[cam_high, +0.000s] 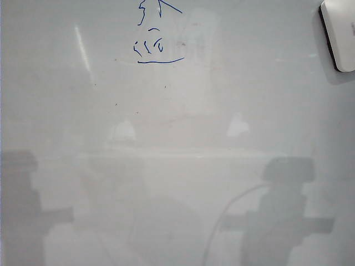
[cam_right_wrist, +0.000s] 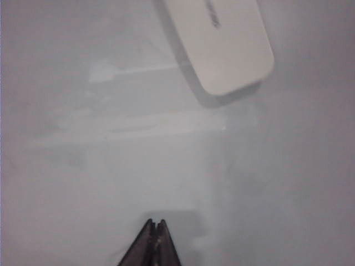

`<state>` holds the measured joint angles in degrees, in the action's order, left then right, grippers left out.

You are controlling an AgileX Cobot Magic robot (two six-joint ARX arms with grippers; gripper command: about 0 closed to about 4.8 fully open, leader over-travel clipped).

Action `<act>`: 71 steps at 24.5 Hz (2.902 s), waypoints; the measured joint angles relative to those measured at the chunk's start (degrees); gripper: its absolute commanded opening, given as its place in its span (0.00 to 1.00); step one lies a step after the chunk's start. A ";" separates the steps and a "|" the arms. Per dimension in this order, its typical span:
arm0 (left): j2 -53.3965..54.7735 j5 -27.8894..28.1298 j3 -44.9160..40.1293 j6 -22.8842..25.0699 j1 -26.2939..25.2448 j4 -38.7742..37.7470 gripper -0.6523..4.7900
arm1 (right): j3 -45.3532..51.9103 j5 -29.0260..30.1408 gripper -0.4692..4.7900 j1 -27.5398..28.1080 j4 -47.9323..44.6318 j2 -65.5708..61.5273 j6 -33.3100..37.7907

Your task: Grab the whiteboard eraser that is attached to the surface of the whiteboard and use it to clean the writing on the whiteboard.

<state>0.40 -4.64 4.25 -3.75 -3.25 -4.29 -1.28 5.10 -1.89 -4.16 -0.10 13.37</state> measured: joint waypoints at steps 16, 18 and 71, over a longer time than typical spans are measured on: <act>0.96 -24.74 18.18 -3.61 0.00 -9.86 0.11 | -44.22 2.32 0.55 -0.07 36.65 -12.94 -17.64; 0.94 -24.74 19.32 -3.61 0.00 -9.86 0.11 | -44.46 2.64 0.55 -0.07 36.20 -15.67 -17.94; 0.85 -26.01 28.15 -2.29 0.00 -19.98 0.11 | -28.06 -11.54 0.91 -3.23 -10.45 -46.23 -32.30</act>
<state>1.26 -30.65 32.40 -6.04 -3.25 -24.27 -29.34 -6.44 -5.13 -14.61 -46.33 -18.94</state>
